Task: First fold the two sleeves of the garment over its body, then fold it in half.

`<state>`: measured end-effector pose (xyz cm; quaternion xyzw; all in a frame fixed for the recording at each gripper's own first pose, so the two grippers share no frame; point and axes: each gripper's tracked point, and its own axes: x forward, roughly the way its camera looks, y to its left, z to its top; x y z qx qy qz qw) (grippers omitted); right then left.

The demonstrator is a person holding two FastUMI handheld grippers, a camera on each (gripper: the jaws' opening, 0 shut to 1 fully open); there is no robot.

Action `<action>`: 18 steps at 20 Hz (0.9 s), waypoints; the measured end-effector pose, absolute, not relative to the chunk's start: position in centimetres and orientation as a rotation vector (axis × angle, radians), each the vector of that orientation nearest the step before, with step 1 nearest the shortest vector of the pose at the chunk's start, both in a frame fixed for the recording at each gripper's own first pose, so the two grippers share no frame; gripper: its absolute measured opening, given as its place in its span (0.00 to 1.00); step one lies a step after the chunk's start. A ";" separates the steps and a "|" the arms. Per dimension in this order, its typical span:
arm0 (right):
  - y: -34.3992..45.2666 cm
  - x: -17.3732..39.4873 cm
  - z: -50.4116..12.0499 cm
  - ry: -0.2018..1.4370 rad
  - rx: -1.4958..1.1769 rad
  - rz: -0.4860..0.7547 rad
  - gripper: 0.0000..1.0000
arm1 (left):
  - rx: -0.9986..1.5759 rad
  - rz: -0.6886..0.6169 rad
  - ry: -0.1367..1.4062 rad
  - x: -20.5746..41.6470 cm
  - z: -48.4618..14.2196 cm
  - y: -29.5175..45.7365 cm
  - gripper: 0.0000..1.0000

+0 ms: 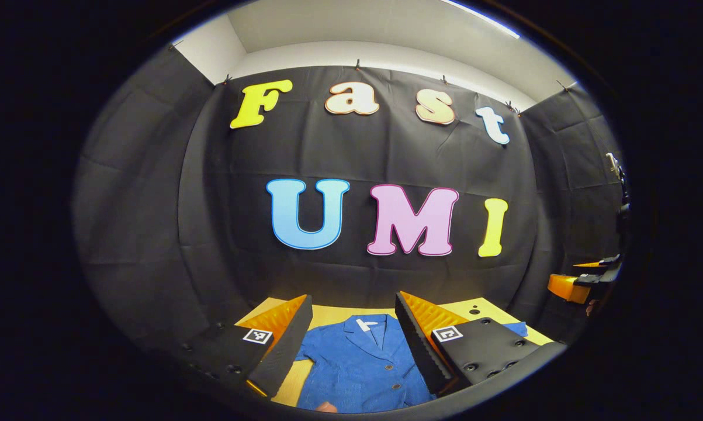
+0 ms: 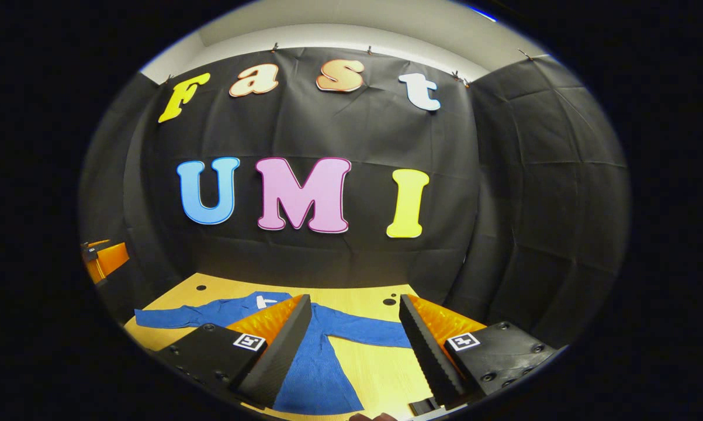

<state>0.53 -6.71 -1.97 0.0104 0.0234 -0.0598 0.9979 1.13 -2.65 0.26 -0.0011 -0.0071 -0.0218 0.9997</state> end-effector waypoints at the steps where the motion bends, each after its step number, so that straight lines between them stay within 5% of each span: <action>1: -7.5 0.7 -2.1 0.048 0.019 -0.132 0.96 | -0.006 -0.044 -0.011 1.2 0.2 -2.7 0.81; 9: -14.5 6.3 -5.7 0.123 0.012 -0.224 0.96 | -0.006 -0.040 0.023 3.5 -0.4 -5.7 0.82; 18: -25.7 16.5 -20.0 0.336 0.127 -0.357 0.96 | 0.021 -0.014 0.095 9.0 -1.2 -11.1 0.82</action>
